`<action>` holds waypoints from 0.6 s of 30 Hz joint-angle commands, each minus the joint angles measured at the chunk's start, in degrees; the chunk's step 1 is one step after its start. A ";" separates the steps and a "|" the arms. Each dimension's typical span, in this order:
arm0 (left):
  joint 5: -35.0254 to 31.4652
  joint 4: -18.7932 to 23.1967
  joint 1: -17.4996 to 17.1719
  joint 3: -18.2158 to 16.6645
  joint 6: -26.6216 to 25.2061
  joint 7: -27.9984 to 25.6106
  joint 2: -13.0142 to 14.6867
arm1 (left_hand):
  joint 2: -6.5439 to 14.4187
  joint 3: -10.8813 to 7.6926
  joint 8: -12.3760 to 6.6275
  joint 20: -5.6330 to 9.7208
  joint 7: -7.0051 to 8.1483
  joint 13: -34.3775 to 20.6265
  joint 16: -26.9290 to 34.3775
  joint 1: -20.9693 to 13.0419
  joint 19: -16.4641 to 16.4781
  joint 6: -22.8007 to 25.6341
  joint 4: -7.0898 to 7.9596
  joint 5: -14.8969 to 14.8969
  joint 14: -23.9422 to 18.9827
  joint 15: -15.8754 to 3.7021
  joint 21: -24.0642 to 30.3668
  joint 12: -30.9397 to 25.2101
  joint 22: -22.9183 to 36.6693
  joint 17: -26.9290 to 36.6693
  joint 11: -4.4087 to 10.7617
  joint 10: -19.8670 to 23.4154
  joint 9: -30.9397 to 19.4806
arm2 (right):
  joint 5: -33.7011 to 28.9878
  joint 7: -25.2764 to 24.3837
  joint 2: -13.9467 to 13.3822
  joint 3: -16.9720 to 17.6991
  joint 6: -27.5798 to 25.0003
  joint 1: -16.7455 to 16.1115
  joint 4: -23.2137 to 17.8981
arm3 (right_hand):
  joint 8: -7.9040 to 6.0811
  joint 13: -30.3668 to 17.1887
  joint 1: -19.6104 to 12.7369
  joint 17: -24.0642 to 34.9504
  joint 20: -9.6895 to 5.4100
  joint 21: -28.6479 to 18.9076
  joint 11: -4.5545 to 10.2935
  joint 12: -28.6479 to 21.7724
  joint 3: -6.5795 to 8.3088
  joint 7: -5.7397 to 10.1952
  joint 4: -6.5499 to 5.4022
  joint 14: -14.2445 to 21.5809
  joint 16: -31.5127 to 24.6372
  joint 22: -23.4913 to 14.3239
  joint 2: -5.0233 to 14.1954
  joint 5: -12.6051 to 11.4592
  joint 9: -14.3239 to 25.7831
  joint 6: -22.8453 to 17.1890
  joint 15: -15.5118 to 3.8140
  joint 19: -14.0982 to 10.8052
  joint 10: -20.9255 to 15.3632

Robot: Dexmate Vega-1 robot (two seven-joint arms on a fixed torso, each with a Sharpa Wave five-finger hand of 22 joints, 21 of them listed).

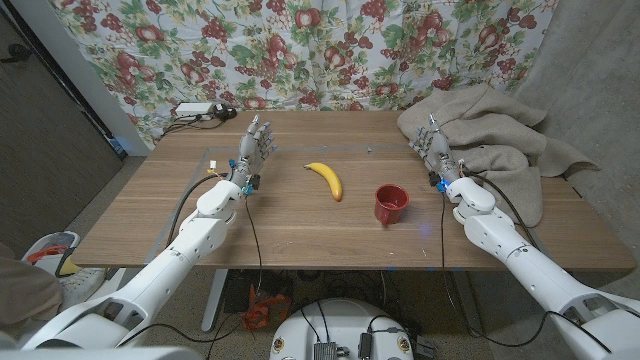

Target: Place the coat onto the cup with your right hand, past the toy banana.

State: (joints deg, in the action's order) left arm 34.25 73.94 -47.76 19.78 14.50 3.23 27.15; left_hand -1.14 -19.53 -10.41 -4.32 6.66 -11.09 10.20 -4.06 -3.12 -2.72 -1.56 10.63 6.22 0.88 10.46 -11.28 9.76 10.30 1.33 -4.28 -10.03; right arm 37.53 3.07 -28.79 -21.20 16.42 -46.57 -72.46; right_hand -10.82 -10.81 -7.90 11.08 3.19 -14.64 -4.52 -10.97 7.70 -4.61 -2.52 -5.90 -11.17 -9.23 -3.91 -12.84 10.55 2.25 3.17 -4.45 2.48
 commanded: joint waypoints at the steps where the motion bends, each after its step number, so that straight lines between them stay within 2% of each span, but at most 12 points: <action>1: -8.30 -0.65 -0.63 -8.60 -4.19 4.47 -8.49 | 0.06 -0.35 -0.29 -0.60 0.44 -0.18 0.29 -0.48 0.04 -0.08 -0.02 0.36 0.42 0.02 0.22 -0.34 0.30 0.12 -0.05 -0.64 -0.21 | 0.31 2.35 0.62 0.69 -0.58 1.36 2.10 | -0.39 -0.19 -0.65 0.21 0.12 -0.25 -0.58 -0.26 0.61 -0.28 0.22 -0.45 -0.30 -0.30 -0.02 -0.23 0.21 0.00 0.05 -0.65 -0.02; 12: -13.18 1.53 -2.68 -13.35 -6.20 6.21 -12.44 | 0.23 -0.42 -0.30 -0.76 0.45 -0.17 0.28 -0.56 -0.07 -0.05 -0.12 0.37 0.54 0.11 0.25 -0.35 0.30 0.10 -0.14 -0.79 -0.20 | -0.64 0.70 -0.82 2.02 -0.59 0.07 -0.19 | -0.41 -0.19 -1.30 0.18 0.00 -0.01 -0.53 -0.38 0.84 -0.26 0.59 -0.25 -0.37 -0.32 0.28 -0.16 0.21 0.02 0.01 -1.07 -0.30; 13: -13.46 1.58 -2.71 -13.62 -6.33 6.36 -12.67 | 0.24 -0.43 -0.30 -0.77 0.43 -0.17 0.29 -0.57 -0.06 -0.05 -0.13 0.37 0.53 0.12 0.26 -0.35 0.30 0.10 -0.14 -0.80 -0.20 | -0.69 0.61 -0.83 2.03 -0.64 0.06 -0.23 | -0.52 -0.17 -2.20 0.09 0.22 -0.13 -0.68 -0.81 1.07 -0.28 1.17 1.33 -0.87 -0.32 0.50 0.02 0.20 -0.22 0.02 -3.05 -1.55; 15: -13.78 2.15 -3.08 -14.17 -6.54 6.61 -13.14 | 0.27 -0.44 -0.29 -0.79 0.44 -0.16 0.29 -0.58 -0.08 -0.06 -0.15 0.37 0.55 0.13 0.26 -0.36 0.30 0.10 -0.11 -0.80 -0.20 | -3.39 -0.43 -2.04 1.67 0.50 0.09 -0.76 | -0.77 -0.12 -2.91 -0.02 -0.05 -0.23 -0.76 -1.33 1.16 -0.63 1.70 2.65 -1.18 -0.31 0.52 0.23 0.20 -0.98 0.02 -5.02 -3.42; 18: -14.66 3.03 -3.47 -14.70 -7.32 6.55 -13.52 | 0.32 -0.46 -0.31 -0.78 0.45 -0.16 0.29 -0.60 -0.09 -0.03 -0.18 0.37 0.57 0.17 0.27 -0.34 0.30 0.09 -0.11 -0.90 -0.20 | -3.81 -0.40 -2.34 1.74 0.90 0.21 -0.75 | -0.71 -0.11 -3.09 -0.04 -0.19 -0.14 -0.63 -1.20 1.17 -0.73 1.85 2.65 -1.11 -0.30 0.49 0.28 0.20 -0.88 -0.10 -5.28 -3.27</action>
State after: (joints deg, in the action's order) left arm 23.45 74.43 -49.40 9.51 9.35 8.49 17.47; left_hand -1.06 -19.52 -10.41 -4.72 6.65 -11.08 10.20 -4.58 -3.53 -2.72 -1.56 10.63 6.22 0.89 10.46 -11.28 9.75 10.30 1.01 -4.59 -10.02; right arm 37.61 4.66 -29.23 -19.85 15.85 -46.04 -71.86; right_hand -11.28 -10.81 -10.24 10.91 3.11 -14.64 -5.12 -11.87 8.77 -5.23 -1.08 -3.38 -12.10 -9.34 -3.39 -12.84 10.55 1.63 3.13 -9.11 -0.41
